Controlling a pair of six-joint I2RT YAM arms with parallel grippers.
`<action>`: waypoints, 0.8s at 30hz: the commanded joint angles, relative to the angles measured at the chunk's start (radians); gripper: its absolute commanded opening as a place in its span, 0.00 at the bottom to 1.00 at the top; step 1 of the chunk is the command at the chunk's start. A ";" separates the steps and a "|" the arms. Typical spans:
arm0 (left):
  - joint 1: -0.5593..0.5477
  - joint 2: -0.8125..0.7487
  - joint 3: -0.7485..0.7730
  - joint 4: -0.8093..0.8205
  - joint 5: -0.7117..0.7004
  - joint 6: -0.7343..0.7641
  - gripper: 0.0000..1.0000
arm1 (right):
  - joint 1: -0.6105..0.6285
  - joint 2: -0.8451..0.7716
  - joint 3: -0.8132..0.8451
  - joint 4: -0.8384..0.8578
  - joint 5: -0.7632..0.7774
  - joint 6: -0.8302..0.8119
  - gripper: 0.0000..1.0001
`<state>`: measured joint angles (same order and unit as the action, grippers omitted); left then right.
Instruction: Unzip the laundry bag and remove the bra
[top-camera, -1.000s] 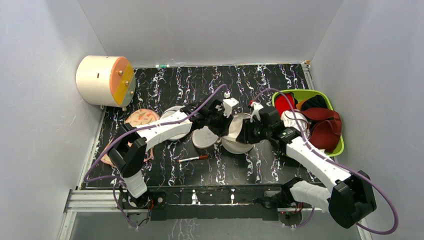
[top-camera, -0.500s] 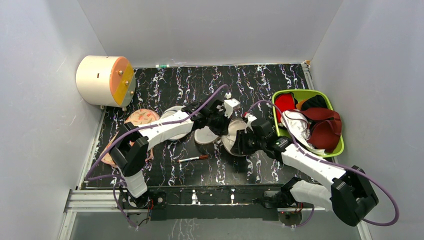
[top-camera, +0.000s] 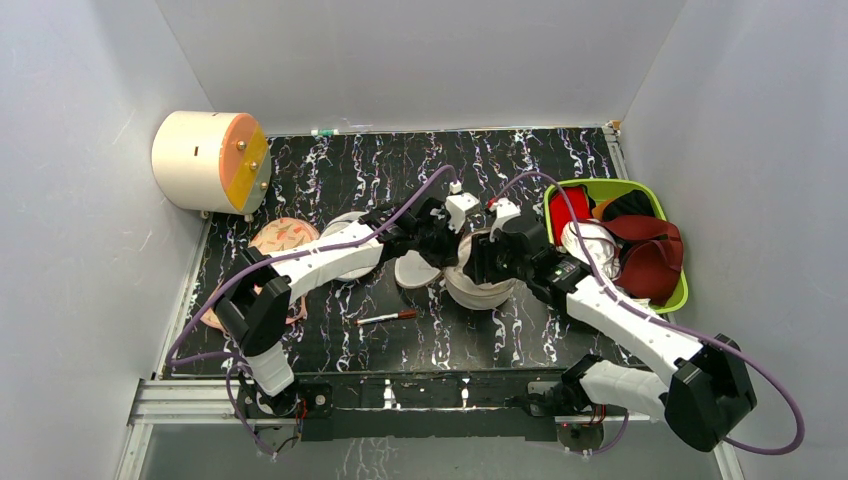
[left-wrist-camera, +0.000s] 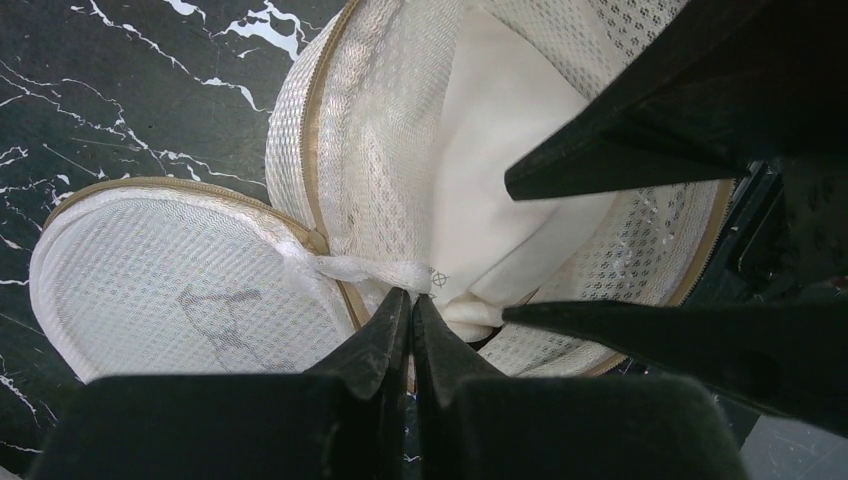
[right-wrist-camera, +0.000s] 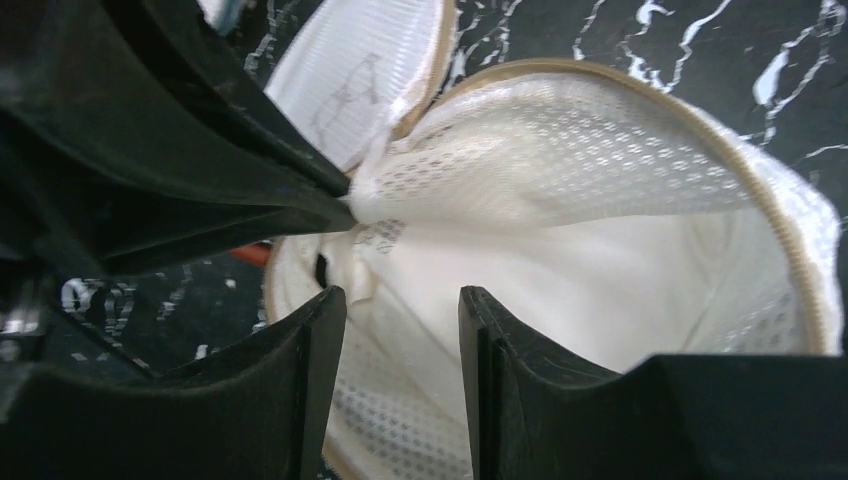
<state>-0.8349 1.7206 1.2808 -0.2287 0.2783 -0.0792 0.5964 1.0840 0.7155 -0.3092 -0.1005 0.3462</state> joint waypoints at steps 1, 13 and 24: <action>-0.001 -0.032 0.014 -0.008 0.026 0.002 0.00 | 0.004 0.020 0.052 0.025 0.102 -0.169 0.43; -0.001 -0.039 0.014 -0.011 0.021 0.006 0.00 | 0.061 0.062 -0.010 0.133 0.033 -0.306 0.41; -0.001 -0.045 0.012 -0.010 0.015 0.005 0.00 | 0.068 0.213 -0.001 0.202 0.120 -0.207 0.30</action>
<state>-0.8116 1.7206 1.2808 -0.2474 0.2501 -0.0933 0.6613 1.2678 0.6842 -0.1371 -0.0330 0.0959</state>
